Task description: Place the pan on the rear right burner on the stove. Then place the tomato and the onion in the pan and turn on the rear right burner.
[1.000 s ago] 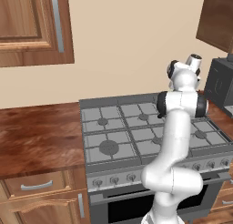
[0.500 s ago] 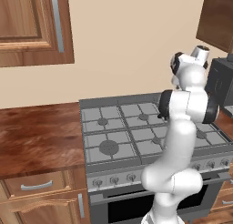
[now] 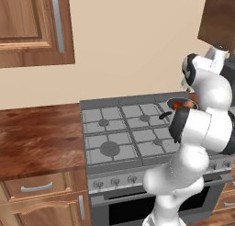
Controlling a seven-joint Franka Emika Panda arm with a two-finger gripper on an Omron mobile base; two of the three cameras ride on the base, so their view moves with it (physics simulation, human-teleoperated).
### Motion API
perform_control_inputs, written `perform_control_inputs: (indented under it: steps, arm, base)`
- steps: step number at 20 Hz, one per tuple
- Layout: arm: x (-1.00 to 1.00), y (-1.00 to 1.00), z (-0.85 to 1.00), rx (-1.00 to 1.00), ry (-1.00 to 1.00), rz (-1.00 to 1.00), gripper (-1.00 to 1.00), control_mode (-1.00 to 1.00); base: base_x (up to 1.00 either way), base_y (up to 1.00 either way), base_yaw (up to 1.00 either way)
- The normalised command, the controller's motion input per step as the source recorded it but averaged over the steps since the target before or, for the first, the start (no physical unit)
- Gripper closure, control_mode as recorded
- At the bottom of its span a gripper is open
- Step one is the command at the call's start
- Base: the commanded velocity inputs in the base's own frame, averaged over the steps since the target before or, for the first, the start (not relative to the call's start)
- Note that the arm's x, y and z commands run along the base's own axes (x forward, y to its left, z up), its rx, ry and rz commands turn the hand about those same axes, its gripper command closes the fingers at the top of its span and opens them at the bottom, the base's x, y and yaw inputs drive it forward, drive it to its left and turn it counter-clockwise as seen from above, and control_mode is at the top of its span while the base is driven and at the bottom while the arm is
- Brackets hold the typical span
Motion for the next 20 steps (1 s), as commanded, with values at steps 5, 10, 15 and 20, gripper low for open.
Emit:
perform_control_inputs:
  steps: [5,10,15,20]
  arm:
    - [-0.99,0.0,0.46,0.0,-0.21,0.0,-1.0,-1.0]
    - [-1.0,0.0,0.21,0.0,-0.21,0.0,-1.0,-1.0]
    - [-0.91,0.0,0.02,0.0,-0.18,0.0,-1.0,-1.0]
    - [-0.7,-0.02,0.0,0.0,-0.15,0.0,-1.0,-1.0]
  base:
    - [0.0,0.0,0.0]
    - [0.0,0.0,0.0]
    - [0.0,0.0,0.0]
    - [0.0,0.0,0.0]
